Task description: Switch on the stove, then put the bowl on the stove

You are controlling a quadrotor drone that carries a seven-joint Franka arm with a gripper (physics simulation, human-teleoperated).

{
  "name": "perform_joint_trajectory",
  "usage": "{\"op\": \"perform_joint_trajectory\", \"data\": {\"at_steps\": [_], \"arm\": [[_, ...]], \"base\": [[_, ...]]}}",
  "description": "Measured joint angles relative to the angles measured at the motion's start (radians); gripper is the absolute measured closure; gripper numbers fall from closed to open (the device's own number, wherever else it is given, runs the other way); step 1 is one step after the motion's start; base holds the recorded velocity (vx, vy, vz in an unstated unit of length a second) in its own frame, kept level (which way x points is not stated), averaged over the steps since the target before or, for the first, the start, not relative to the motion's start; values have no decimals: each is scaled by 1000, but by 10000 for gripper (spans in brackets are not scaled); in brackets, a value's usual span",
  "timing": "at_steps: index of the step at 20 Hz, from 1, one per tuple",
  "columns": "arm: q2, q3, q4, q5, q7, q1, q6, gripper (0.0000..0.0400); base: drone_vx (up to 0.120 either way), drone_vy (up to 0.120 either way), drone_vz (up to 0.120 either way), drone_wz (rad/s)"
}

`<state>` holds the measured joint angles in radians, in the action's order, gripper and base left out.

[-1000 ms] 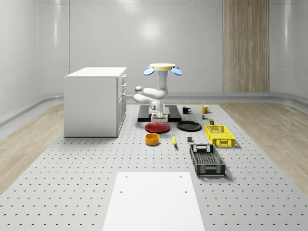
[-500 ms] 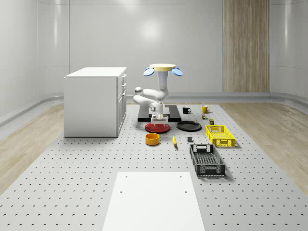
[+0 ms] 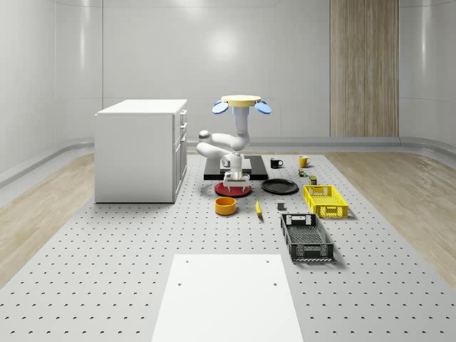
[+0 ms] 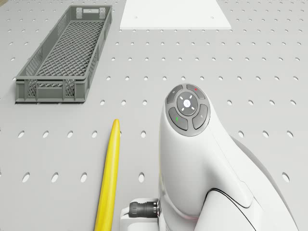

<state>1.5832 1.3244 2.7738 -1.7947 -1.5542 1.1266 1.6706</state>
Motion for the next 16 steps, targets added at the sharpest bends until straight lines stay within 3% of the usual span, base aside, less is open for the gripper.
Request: {"op": "perform_joint_trajectory", "data": {"at_steps": [8, 16], "arm": [[1, 0, 0, 0, 0, 0, 1, 0], [-1, -66, -18, -60, -2, 14, 27, 0]], "base": [[120, 0, 0, 0], [5, 0, 0, 0]]}}
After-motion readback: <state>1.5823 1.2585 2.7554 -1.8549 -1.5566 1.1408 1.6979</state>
